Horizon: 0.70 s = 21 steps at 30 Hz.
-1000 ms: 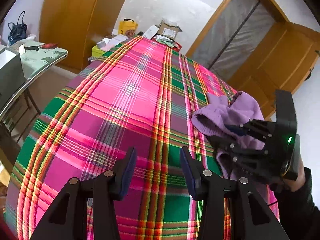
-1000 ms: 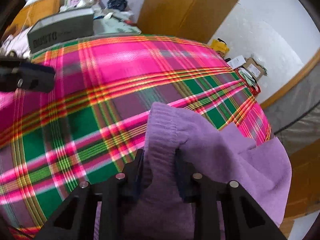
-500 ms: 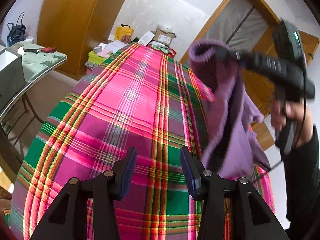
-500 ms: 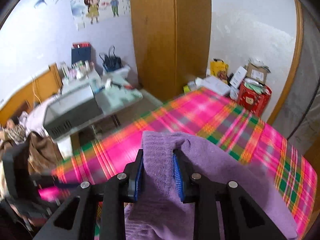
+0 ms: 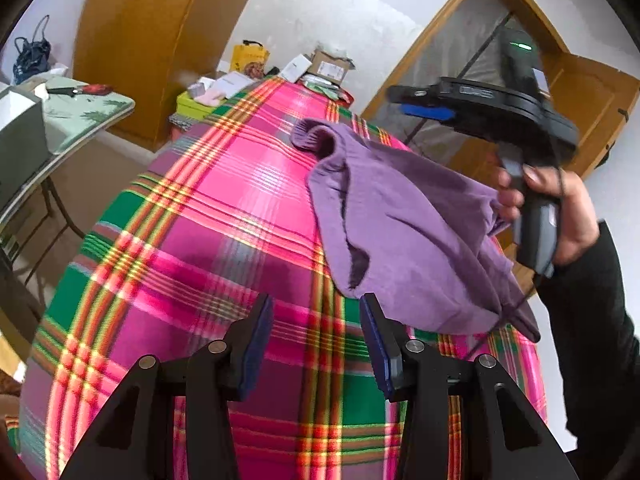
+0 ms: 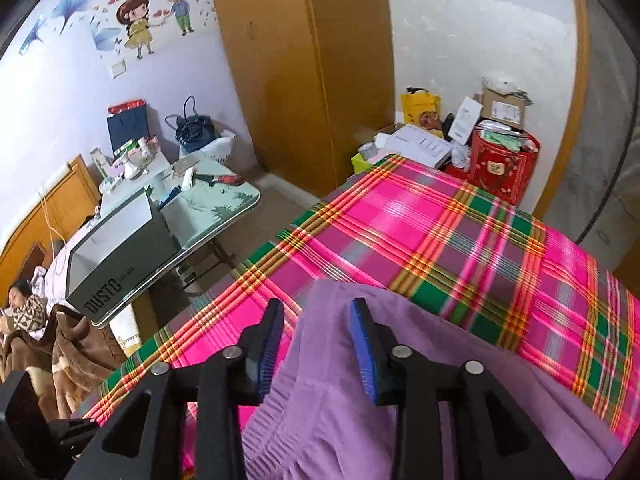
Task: Fold clothes
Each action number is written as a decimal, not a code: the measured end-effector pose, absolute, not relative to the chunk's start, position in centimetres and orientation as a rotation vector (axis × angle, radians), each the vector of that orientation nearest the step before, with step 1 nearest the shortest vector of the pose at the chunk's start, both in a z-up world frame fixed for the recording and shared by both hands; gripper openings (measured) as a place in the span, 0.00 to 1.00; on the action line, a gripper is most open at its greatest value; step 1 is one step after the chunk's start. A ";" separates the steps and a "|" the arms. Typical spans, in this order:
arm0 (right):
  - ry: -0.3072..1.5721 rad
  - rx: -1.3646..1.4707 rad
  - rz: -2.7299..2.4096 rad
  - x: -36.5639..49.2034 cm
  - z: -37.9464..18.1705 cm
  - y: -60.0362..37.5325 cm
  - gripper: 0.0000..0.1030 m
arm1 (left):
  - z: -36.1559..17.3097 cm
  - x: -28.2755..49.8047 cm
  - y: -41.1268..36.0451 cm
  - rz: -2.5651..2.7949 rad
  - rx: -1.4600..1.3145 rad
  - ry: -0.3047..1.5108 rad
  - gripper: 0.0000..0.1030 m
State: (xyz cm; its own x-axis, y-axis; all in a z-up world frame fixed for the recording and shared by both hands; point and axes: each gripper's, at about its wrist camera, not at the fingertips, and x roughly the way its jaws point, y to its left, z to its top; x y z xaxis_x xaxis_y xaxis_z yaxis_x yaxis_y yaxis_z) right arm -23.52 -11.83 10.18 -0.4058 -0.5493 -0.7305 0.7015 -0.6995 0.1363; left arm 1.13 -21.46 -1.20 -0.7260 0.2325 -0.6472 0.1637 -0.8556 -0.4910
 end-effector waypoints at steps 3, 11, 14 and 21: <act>0.194 0.972 -2.163 -21.5 10.9 -8.4 0.37 | -1.7 -0.3 -20.3 2.703 -1.171 -0.827 0.46; 0.100 0.990 -2.234 -15.5 8.2 1.2 0.39 | -2.9 -3.6 -17.7 2.602 -1.235 -0.868 0.57; 0.056 0.986 -2.311 -13.5 7.4 5.4 0.39 | -3.2 -4.0 -17.6 2.592 -1.231 -0.934 0.73; -0.178 1.012 -2.497 -11.3 6.1 14.9 0.40 | -3.7 -4.8 -18.0 2.594 -1.198 -1.080 0.72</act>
